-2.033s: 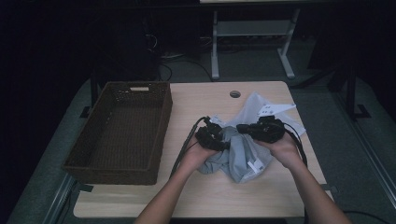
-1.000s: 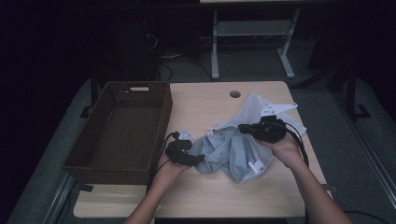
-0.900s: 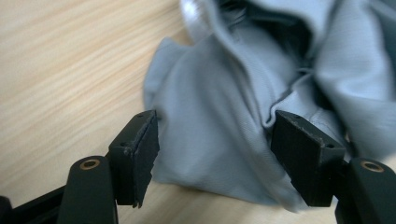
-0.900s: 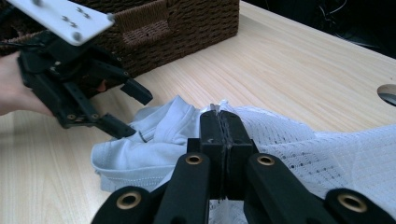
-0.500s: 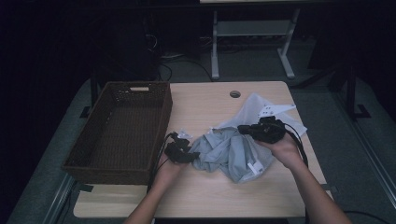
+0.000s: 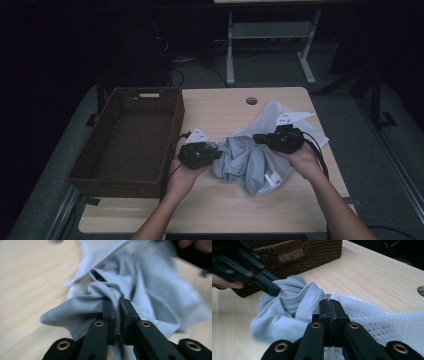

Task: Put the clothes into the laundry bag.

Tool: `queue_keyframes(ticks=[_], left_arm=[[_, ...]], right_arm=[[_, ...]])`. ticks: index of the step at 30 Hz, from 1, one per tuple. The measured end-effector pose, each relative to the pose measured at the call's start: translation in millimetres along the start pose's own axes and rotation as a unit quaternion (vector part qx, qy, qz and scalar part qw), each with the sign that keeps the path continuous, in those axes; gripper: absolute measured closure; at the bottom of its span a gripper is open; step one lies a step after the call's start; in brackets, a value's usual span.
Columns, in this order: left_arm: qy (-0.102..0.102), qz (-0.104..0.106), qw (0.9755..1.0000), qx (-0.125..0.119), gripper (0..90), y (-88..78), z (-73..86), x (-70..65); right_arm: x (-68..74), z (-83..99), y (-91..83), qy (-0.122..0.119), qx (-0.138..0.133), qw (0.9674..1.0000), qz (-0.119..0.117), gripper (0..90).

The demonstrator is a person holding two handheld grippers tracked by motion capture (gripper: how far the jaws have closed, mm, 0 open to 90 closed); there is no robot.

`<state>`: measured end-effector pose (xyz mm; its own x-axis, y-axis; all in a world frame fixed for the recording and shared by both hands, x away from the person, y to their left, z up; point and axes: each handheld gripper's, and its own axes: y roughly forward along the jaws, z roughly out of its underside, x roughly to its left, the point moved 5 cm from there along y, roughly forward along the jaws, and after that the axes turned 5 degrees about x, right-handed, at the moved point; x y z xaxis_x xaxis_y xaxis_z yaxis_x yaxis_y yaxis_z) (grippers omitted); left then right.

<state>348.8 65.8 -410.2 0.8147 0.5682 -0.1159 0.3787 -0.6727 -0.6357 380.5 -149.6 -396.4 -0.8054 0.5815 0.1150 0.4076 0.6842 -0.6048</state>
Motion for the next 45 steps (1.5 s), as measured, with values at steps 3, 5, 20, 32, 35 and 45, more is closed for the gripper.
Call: queue_keyframes(ticks=[3, 5, 20, 32, 35, 45], left_arm=[[0.022, 0.013, 0.9996, -0.009, 84.0, -1.2, -17.7, -14.3], [0.033, 0.017, 0.9993, -0.008, 84.0, 2.4, -28.1, -20.2], [0.007, 0.009, 0.9985, 0.053, 82.0, 90.8, -17.9, -0.6], [0.016, 0.021, 0.9986, 0.046, 55.6, 61.8, -15.7, -6.1], [0.023, 0.023, 0.9986, 0.042, 51.0, 43.2, -13.7, -9.3], [-0.009, -0.042, 0.9981, 0.044, 43.5, 11.2, 8.8, 25.9]], right_arm=[[3.2, -4.1, -0.9, -0.003, -0.006, 1.0000, -0.004, 88.6], [6.1, -7.2, -1.6, -0.004, -0.008, 0.9999, -0.007, 88.6], [10.2, -9.7, -9.2, -0.007, -0.019, 0.9997, -0.017, 88.6], [7.7, -7.1, -5.8, -0.007, -0.012, 0.9998, -0.012, 88.6], [7.2, -6.8, -6.1, -0.005, -0.011, 0.9999, -0.011, 88.6], [7.7, -6.3, -4.8, -0.006, -0.009, 0.9999, -0.010, 88.6]])
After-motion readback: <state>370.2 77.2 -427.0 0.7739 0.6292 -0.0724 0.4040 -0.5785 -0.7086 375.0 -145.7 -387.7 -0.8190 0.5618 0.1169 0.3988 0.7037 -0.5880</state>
